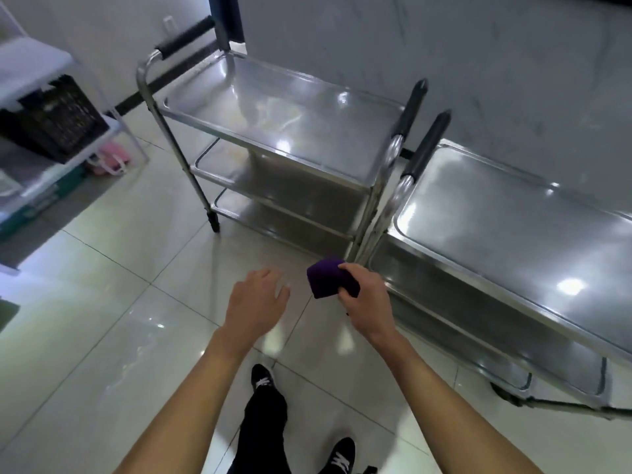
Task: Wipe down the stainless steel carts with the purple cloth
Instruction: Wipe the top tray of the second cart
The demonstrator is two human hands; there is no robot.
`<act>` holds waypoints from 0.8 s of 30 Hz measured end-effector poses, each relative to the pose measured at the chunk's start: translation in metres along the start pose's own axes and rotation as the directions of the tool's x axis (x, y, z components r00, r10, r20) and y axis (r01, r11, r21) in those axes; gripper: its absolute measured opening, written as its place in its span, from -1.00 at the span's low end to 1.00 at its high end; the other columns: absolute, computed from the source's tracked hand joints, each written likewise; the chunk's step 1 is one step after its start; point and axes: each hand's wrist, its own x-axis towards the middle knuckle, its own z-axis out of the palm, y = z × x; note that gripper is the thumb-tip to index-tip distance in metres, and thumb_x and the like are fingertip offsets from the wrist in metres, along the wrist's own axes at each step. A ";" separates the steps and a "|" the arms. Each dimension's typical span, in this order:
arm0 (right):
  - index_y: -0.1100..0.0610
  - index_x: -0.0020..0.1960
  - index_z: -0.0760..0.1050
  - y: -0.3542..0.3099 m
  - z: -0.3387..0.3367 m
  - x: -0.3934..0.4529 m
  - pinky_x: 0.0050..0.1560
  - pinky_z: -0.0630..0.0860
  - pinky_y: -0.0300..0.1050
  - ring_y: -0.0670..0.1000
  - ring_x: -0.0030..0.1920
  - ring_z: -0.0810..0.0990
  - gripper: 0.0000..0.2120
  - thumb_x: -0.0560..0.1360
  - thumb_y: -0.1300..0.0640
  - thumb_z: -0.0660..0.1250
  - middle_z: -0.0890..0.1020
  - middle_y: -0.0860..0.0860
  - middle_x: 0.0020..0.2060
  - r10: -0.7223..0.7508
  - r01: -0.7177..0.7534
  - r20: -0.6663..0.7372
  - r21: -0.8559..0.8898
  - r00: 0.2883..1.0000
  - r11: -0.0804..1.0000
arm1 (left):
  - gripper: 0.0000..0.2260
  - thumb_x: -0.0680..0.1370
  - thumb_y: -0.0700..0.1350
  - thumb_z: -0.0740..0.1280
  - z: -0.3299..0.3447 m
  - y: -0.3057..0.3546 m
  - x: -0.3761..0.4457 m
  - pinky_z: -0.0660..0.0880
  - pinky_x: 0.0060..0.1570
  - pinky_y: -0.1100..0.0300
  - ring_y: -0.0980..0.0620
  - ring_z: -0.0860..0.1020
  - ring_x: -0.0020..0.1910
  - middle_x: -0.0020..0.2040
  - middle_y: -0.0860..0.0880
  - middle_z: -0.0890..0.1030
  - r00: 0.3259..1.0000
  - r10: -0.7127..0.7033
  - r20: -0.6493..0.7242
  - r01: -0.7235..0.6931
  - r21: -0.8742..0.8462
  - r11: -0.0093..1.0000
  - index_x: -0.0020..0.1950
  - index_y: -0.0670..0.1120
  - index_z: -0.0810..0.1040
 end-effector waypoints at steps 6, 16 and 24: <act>0.09 0.27 0.57 -0.049 0.044 0.080 0.16 0.52 -0.17 -0.09 0.05 0.61 -0.55 0.40 0.32 0.44 0.66 -0.07 0.09 -0.012 0.012 -0.003 0.024 1.000 1.000 | -0.66 0.67 0.09 0.17 -0.036 -0.069 0.065 0.42 0.21 -0.01 -0.07 0.52 0.23 0.30 -0.03 0.56 1.000 -0.024 -0.003 0.024 -0.022 0.999 0.40 0.02 0.47; 0.06 0.29 0.55 -0.073 0.059 0.194 0.19 0.49 -0.13 -0.10 0.08 0.57 -0.57 0.43 0.25 0.42 0.64 -0.09 0.13 0.021 -0.020 -0.105 0.012 0.994 1.000 | -0.59 0.66 0.09 0.19 -0.091 -0.091 0.202 0.39 0.32 -0.01 -0.06 0.43 0.38 0.41 -0.02 0.49 0.994 0.109 -0.001 -0.109 0.025 0.994 0.49 0.02 0.42; 0.01 0.31 0.53 -0.035 0.048 0.314 0.20 0.53 -0.04 -0.10 0.09 0.56 -0.55 0.44 0.24 0.42 0.63 -0.10 0.13 0.073 -0.060 -0.163 0.080 0.984 0.995 | -0.61 0.65 0.09 0.23 -0.103 -0.077 0.325 0.43 0.29 -0.01 -0.06 0.48 0.35 0.39 0.00 0.52 0.995 0.094 0.026 -0.095 0.024 0.995 0.46 0.04 0.46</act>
